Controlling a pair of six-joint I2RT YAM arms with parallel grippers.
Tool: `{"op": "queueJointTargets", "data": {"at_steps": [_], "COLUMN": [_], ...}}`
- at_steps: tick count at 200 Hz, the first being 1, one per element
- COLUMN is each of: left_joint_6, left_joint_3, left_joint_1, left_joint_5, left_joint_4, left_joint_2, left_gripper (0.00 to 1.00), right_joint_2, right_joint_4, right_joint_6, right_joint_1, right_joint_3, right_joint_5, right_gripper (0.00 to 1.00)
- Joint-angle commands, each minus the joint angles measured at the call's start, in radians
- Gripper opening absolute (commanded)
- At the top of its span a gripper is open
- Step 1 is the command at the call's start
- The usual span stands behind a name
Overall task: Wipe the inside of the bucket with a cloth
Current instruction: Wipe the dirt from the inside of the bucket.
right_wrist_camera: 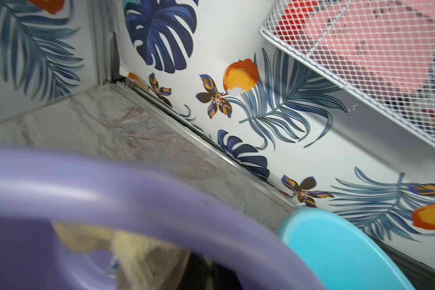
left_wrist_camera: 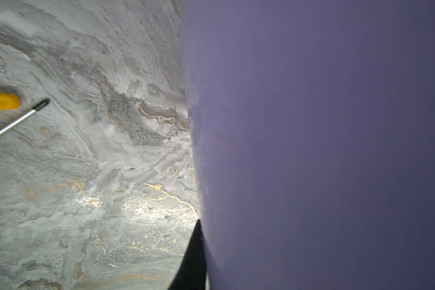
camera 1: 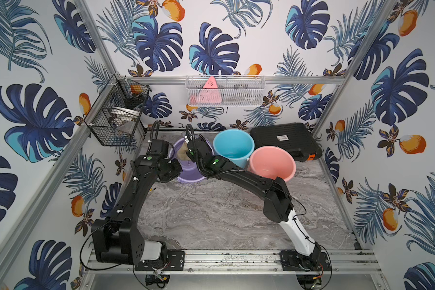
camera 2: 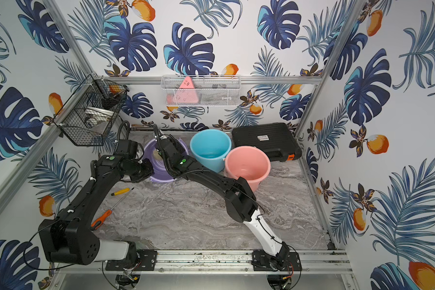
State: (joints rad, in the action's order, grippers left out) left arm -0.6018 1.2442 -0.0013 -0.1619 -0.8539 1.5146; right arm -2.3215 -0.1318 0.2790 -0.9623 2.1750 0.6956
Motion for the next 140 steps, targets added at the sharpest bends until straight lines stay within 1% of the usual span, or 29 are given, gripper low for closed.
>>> {"op": "queueJointTargets", "data": {"at_steps": [1,30,52,88,111,129,140], "left_joint_6": [-0.034,-0.052,-0.05,-0.042,-0.037,-0.03,-0.026], "left_joint_3": [0.011,0.031,0.049,0.088,0.104,0.119,0.125], "left_joint_1": [0.0,0.0,-0.002,0.0,-0.001,0.0,-0.001], "left_joint_5": [0.139,0.208,0.262,0.335,0.336,0.347,0.354], "left_joint_4": [-0.028,-0.04,-0.053,-0.073,-0.071,-0.076,-0.076], "left_joint_2": [-0.026,-0.046,-0.05,-0.047,-0.041,-0.029,-0.021], "left_gripper": [0.0,0.0,0.0,0.0,0.0,0.0,0.0], "right_joint_2": [0.047,0.137,0.181,0.237,0.269,0.271,0.274], "right_joint_4": [0.115,0.15,0.112,-0.05,-0.092,-0.181,-0.206], "right_joint_6": [0.056,0.054,0.019,-0.125,-0.192,-0.263,-0.289], "right_joint_1": [0.022,0.027,0.027,0.023,0.017,0.009,-0.003], "right_joint_3": [-0.039,-0.188,-0.244,-0.304,-0.368,-0.375,-0.389], "right_joint_5": [0.182,0.204,0.223,0.189,0.15,0.095,0.087], "right_gripper": [0.0,0.0,0.0,0.0,0.0,0.0,0.0]}}
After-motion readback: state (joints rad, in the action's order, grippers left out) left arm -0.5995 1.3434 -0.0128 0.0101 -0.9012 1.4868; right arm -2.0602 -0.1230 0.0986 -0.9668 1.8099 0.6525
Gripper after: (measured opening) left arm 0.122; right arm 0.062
